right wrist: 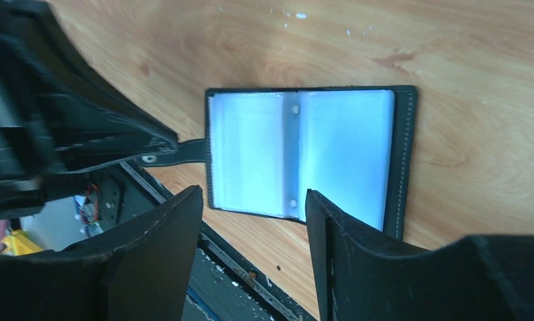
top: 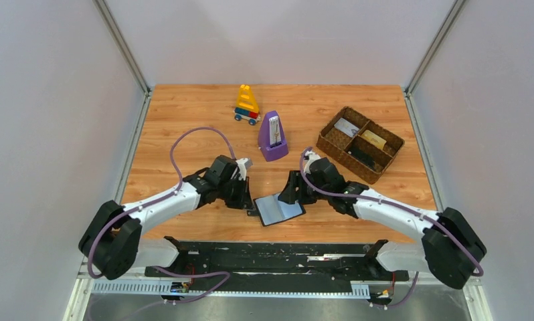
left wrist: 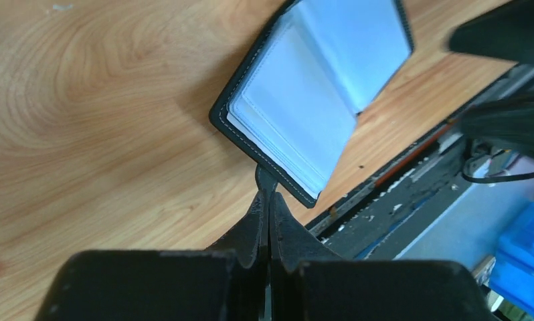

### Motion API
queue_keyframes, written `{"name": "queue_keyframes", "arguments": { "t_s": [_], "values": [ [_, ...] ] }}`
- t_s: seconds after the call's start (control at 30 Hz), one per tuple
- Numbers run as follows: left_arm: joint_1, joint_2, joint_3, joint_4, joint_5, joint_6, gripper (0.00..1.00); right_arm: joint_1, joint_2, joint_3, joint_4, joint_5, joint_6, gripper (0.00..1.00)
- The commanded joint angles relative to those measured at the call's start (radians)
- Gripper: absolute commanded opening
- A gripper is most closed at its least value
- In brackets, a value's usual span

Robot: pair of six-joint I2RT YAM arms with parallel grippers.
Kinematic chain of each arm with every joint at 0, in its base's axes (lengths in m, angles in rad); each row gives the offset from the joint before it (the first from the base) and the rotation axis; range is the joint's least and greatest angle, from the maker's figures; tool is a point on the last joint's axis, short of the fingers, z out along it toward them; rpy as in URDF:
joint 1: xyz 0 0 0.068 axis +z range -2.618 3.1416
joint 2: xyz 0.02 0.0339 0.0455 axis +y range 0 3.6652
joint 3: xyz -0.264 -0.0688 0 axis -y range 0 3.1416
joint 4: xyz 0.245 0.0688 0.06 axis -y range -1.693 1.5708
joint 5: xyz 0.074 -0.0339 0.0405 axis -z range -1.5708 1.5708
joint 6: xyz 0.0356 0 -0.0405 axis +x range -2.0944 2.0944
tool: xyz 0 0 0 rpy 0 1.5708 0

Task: Take the credit cards out of the card holder
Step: Remove the credit card from the card holder.

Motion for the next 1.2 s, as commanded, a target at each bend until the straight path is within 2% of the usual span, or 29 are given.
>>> {"name": "queue_keyframes", "arguments": {
  "t_s": [0.0,0.33,0.77,0.87,1.0,1.17],
  "values": [
    [0.002,-0.103,-0.008,0.069,0.032,-0.026,0.0,0.056,0.107,0.076,0.071,0.021,-0.068,0.6],
    [0.003,-0.154,-0.04,0.091,0.025,-0.049,0.0,0.142,0.29,0.142,0.149,-0.026,-0.085,0.64],
    [0.002,-0.175,-0.034,0.083,0.021,-0.056,0.0,0.176,0.362,0.144,0.139,0.049,-0.065,0.64],
    [0.002,-0.184,-0.039,0.078,0.012,-0.057,0.0,0.184,0.362,0.146,0.117,0.092,-0.068,0.6],
    [0.002,-0.19,-0.041,0.065,-0.007,-0.053,0.0,0.186,0.352,0.141,0.114,0.125,-0.054,0.49],
    [0.002,-0.186,-0.043,0.039,-0.038,-0.037,0.0,0.187,0.318,0.129,0.082,0.166,-0.038,0.46]
  ]
}}
